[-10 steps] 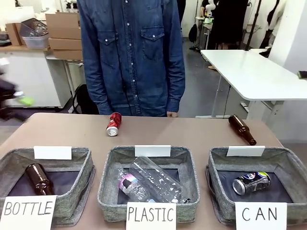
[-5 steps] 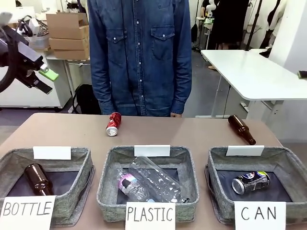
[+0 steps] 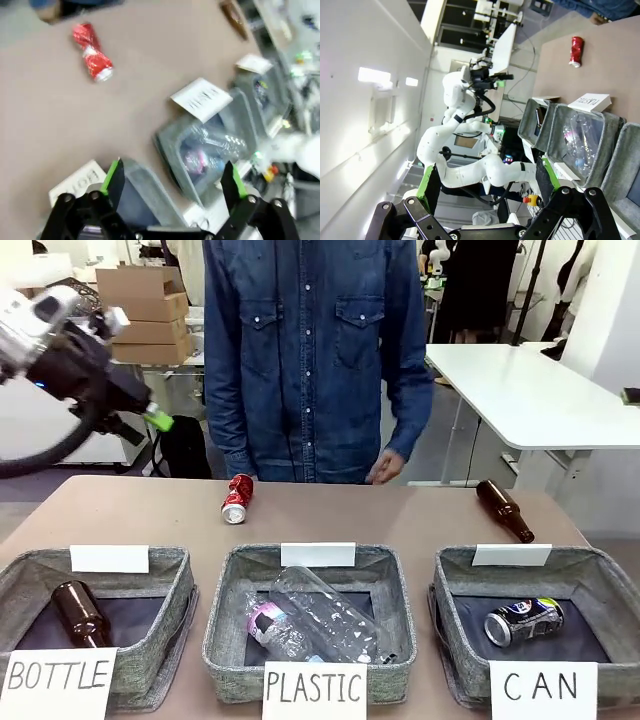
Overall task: Sort the can waste into the basket.
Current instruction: Pick up the can waste from the table and place it in the right Fabric basket.
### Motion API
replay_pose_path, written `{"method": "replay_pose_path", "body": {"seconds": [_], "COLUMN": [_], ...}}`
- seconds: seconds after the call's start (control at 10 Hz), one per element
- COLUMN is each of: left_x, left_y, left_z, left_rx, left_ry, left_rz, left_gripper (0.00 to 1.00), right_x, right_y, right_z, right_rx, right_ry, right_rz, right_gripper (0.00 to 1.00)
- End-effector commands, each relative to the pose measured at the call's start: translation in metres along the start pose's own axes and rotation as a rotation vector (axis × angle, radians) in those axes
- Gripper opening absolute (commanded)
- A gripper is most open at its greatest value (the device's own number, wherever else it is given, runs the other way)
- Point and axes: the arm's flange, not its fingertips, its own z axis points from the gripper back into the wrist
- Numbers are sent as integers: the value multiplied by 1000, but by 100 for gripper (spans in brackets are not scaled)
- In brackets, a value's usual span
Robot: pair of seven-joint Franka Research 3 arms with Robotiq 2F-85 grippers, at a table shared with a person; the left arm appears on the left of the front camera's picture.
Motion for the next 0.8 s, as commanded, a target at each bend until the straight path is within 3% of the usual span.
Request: {"method": "replay_pose_path", "body": {"seconds": [0.0, 0.3, 0.4, 0.6, 0.7], "left_x": [13, 35, 44, 56, 59], "left_y": [-6, 14, 23, 37, 44], "left_z": [-52, -123, -150, -184, -192], "left_rx": [232, 398, 466, 464, 400], "left_ry": [-4, 68, 45, 62, 64], "left_rz": [79, 127, 135, 176, 196], "left_gripper": [100, 100, 100, 100, 100], "right_x": [1, 1, 1, 1, 1], "right_y": [0, 0, 0, 0, 0], "right_z": [2, 2, 2, 2, 2], "right_rx": [1, 1, 1, 1, 1], "right_ry": [6, 6, 6, 6, 6], "right_rz": [25, 25, 25, 25, 25], "right_gripper": [100, 100, 100, 100, 100]}}
